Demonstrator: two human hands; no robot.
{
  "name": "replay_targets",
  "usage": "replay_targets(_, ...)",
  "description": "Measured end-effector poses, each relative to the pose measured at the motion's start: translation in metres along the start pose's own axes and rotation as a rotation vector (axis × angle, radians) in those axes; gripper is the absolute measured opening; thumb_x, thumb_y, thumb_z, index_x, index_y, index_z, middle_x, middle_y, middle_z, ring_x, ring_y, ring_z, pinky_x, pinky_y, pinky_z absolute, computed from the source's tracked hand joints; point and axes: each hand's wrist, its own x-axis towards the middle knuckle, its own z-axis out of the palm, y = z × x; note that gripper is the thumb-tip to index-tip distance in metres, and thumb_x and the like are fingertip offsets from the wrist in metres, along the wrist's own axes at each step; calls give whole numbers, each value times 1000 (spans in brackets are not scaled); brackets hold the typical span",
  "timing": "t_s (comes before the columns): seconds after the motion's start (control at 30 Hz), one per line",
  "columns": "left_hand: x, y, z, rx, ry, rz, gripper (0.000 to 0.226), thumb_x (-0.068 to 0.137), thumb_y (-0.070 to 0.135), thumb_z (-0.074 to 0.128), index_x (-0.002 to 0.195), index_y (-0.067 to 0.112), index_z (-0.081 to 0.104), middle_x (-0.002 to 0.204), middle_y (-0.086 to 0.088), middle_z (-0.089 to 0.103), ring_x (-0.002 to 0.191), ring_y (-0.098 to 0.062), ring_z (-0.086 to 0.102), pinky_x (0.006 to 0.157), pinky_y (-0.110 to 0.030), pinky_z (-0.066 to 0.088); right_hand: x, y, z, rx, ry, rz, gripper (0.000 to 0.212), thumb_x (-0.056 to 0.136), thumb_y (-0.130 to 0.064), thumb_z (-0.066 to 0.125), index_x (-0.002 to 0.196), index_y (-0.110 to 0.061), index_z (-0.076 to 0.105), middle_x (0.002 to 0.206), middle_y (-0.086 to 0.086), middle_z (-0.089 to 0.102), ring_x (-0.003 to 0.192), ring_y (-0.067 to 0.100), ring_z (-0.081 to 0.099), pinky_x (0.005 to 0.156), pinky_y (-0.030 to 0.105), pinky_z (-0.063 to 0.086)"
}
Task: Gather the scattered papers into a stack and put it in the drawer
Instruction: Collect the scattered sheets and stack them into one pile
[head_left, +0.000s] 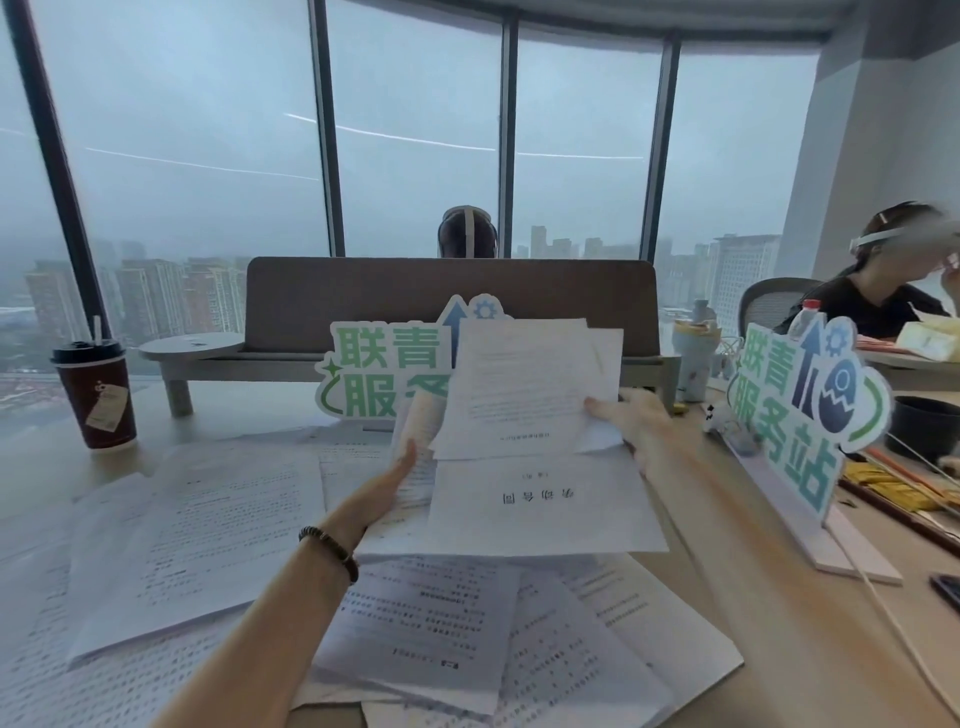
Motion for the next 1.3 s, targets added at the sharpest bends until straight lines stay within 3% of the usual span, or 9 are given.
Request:
replay_targets(0.07, -4, 0, 3, 13, -62, 18, 85, 60, 75, 72, 123, 19, 57, 124, -1, 64, 105, -1, 67, 89, -20, 54, 3, 24, 6, 24, 45, 32, 16, 92, 0, 65, 107, 1, 64, 105, 17, 68, 75, 25, 64, 61, 29, 59)
replay_targets(0.13, -5, -5, 8, -91, -110, -21, 30, 83, 30, 71, 107, 13, 64, 102, -8, 75, 82, -13, 75, 65, -22, 59, 5, 44, 11, 8, 79, 73, 3, 93, -4, 64, 93, -1, 64, 110, 23, 69, 85, 28, 64, 83, 44, 57)
replay_targets(0.23, -4, -9, 8, -131, -81, -56, 18, 89, 5, 64, 106, 3, 68, 99, -14, 77, 82, -27, 75, 66, -32, 62, 8, 60, 11, 9, 90, 161, 17, 94, -10, 63, 77, -10, 60, 111, 24, 69, 88, 29, 64, 92, 53, 53)
replay_targets(0.47, 6, -13, 4, -98, 70, -70, 11, 94, 3, 60, 102, 4, 66, 99, -14, 75, 79, -26, 73, 63, -32, 61, 13, 59, -2, 41, 180, 196, 16, 98, -8, 58, 81, -9, 59, 105, 15, 64, 95, 31, 61, 77, 44, 55)
replay_targets(0.6, 7, -16, 2, -139, 172, -59, 15, 94, 5, 61, 109, 2, 65, 110, -20, 69, 85, -30, 69, 65, -33, 59, 9, 59, -7, 74, 110, 259, 10, 98, -7, 58, 108, -5, 60, 98, 12, 67, 93, 29, 64, 76, 44, 56)
replay_targets(0.83, 0, -14, 4, -275, 288, -38, 23, 95, 14, 62, 117, 7, 61, 108, -14, 70, 90, -31, 68, 68, -35, 57, 3, 51, -9, 4, -34, 260, 15, 99, -11, 56, 110, -4, 64, 100, 13, 72, 82, 25, 68, 60, 33, 54)
replay_targets(1.03, -1, -13, 5, -310, 302, -16, 25, 97, 23, 61, 118, 10, 63, 108, -11, 72, 94, -31, 70, 77, -41, 59, -3, 55, 1, -101, -212, 246, 19, 96, -7, 59, 112, 0, 67, 103, 14, 76, 98, 30, 72, 86, 42, 58)
replay_targets(1.2, -8, -5, 13, -292, 243, 18, 19, 98, 32, 57, 97, 17, 68, 85, 0, 77, 77, -20, 73, 57, -30, 59, -15, 53, 14, -117, -310, 198, 29, 86, 10, 53, 110, -2, 65, 106, 14, 75, 97, 34, 72, 81, 45, 61)
replay_targets(1.3, -10, -2, 15, -275, 206, 43, 21, 97, 34, 58, 103, 17, 69, 88, 0, 78, 80, -20, 75, 62, -33, 61, -15, 58, 20, -86, -285, 179, 21, 91, -4, 61, 112, -6, 65, 106, 10, 76, 93, 30, 74, 81, 46, 61)
